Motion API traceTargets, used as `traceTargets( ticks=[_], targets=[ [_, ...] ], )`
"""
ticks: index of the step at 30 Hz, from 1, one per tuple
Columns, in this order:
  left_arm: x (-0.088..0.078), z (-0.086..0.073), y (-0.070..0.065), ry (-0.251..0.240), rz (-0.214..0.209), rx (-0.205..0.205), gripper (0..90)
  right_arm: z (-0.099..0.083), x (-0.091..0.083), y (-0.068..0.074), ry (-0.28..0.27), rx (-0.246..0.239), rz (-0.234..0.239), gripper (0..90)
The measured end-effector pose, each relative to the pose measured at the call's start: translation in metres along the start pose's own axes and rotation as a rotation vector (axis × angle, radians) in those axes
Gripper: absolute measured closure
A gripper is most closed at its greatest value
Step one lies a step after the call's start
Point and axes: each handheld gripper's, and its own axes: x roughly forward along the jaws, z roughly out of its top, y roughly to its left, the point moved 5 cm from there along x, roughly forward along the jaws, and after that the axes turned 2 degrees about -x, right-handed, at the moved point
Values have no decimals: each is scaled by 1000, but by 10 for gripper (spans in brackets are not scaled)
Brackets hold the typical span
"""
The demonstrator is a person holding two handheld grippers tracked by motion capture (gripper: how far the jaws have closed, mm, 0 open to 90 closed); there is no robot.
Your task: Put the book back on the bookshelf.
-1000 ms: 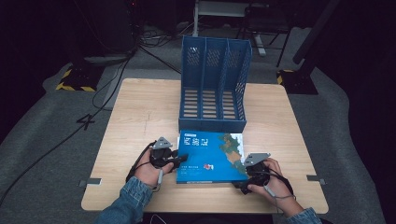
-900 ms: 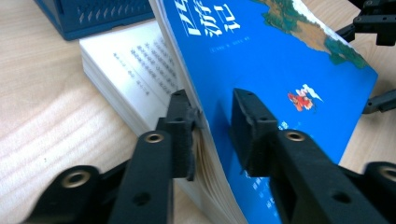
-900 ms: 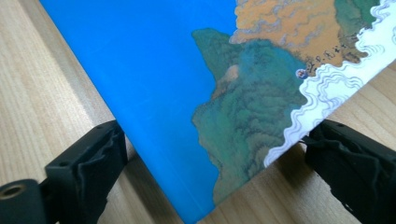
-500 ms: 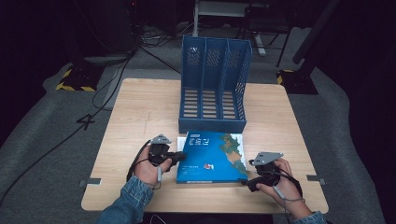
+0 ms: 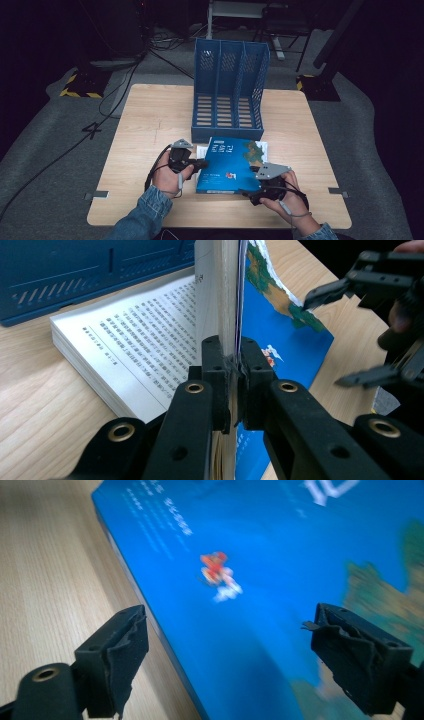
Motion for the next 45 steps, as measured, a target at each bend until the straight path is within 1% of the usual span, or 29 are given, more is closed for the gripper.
traceTargets(
  ticks=[5,6,7,8,9,10,11,12,14,17,18,19,20,22,23,24,26,28,29,30,32,33,34,35,39,40,43,45],
  targets=[
    [4,8,-5,11,-22,-33,844,12,17,10,-38,-34,7,157],
    [5,9,-6,9,-29,-43,843,14,20,12,-45,-45,10,157],
    [5,9,-6,9,-29,-43,843,14,20,12,-45,-45,10,157],
    [5,11,-7,11,-39,-61,843,17,23,15,-50,-54,11,157],
    [5,11,-7,15,-42,-70,843,19,27,18,-52,-68,14,156],
    [6,12,-8,17,-45,-81,843,20,30,20,-48,-71,20,156],
    [7,13,-8,23,-43,-82,843,21,34,22,-40,-66,36,140],
    [8,14,-8,27,-36,-80,843,23,37,25,-52,-60,36,119],
    [8,15,-9,27,-38,-83,843,26,41,27,-71,-57,26,102],
    [9,15,-12,25,-51,-86,843,31,46,30,-94,-46,20,33],
    [8,14,-13,29,-57,-76,843,32,48,30,-101,-41,-1,27],
    [7,12,-12,30,-68,-81,843,33,49,31,-100,-46,-17,21],
    [7,12,-9,26,-104,-114,844,35,50,32,-94,-50,-29,11],
    [6,12,-6,26,-144,-150,844,37,51,35,-90,-63,-47,0],
    [6,12,-6,25,-153,-160,844,37,52,36,-86,-79,-65,0],
    [6,13,-7,24,-149,-154,844,36,52,37,-80,-97,-78,0],
    [6,14,-9,28,-138,-138,844,35,53,38,-86,-124,-104,0],
    [6,14,-10,28,-132,-138,843,33,55,40,-90,-154,-138,0],
    [6,15,-10,33,-133,-136,844,32,57,41,-89,-175,-160,0],
    [6,15,-10,33,-133,-136,844,32,57,41,-89,-175,-160,0],
    [7,16,-9,39,-136,-135,844,31,60,44,-79,-205,-201,0],
    [7,17,-9,41,-141,-136,844,30,61,44,-77,-211,-211,0],
    [7,18,-9,44,-146,-139,843,30,62,45,-66,-232,-231,0],
    [7,19,-9,44,-152,-138,844,31,62,45,-60,-238,-243,0],
    [6,23,-8,38,-175,-145,844,34,61,44,-53,-238,-260,0],
    [6,24,-8,40,-188,-156,844,35,60,44,-51,-236,-265,0],
    [6,25,-7,32,-200,-173,843,37,59,45,-45,-240,-279,0],
    [6,25,-6,29,-203,-172,844,38,61,47,-36,-268,-296,0]
  ],
)
